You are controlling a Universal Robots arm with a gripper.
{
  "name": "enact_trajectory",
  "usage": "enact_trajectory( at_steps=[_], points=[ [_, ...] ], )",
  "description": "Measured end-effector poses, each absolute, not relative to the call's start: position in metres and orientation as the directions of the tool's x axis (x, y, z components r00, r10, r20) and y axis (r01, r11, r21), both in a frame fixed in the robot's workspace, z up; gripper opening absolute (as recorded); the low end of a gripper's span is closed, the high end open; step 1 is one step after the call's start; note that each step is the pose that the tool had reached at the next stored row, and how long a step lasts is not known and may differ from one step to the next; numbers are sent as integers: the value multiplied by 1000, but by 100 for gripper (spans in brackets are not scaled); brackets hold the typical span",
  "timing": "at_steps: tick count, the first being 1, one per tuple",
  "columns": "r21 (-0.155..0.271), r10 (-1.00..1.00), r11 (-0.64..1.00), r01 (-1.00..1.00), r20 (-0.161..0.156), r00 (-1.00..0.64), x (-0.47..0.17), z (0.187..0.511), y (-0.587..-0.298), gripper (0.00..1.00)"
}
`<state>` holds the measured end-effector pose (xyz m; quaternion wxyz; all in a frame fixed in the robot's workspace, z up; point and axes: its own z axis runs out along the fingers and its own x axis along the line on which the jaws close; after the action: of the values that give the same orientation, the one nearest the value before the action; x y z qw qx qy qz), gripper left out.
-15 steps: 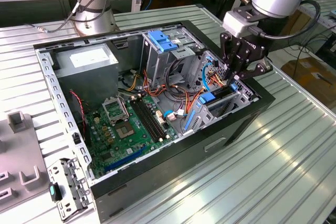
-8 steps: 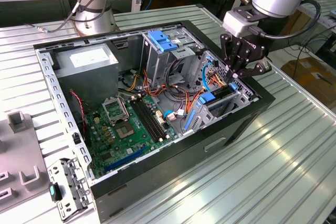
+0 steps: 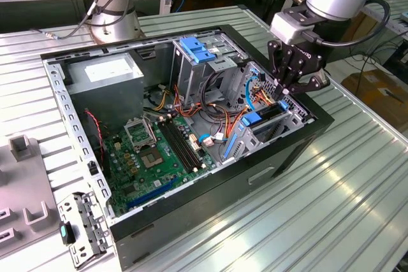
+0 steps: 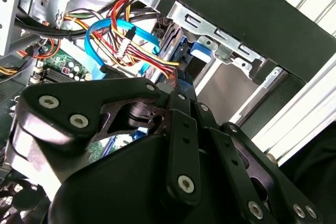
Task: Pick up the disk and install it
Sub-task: 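Insert the second disk wire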
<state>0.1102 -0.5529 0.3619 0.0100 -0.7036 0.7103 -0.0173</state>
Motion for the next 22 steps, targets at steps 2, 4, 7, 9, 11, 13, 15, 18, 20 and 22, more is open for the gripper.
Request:
enact_trajectory(
  at_steps=[2, 4, 7, 9, 11, 13, 15, 18, 20, 22],
  points=[
    [-39, -1000, 9, -999, 10, -10, 109, 362, -553, 11],
    [-39, -1000, 9, -999, 10, -10, 108, 362, -553, 11],
    [-39, -1000, 9, -999, 10, -10, 107, 362, -553, 11],
    [-39, -1000, 9, -999, 10, -10, 107, 362, -553, 11],
    [-39, -1000, 9, -999, 10, -10, 107, 362, -553, 11],
    [-39, -1000, 9, -999, 10, -10, 107, 362, -553, 11],
    [-39, -1000, 9, -999, 10, -10, 107, 362, -553, 11],
    [-39, -1000, 9, -999, 10, -10, 101, 362, -553, 11],
    [-39, -1000, 9, -999, 10, -10, 97, 362, -553, 11],
    [-39, -1000, 9, -999, 10, -10, 95, 362, -553, 11]
  ],
)
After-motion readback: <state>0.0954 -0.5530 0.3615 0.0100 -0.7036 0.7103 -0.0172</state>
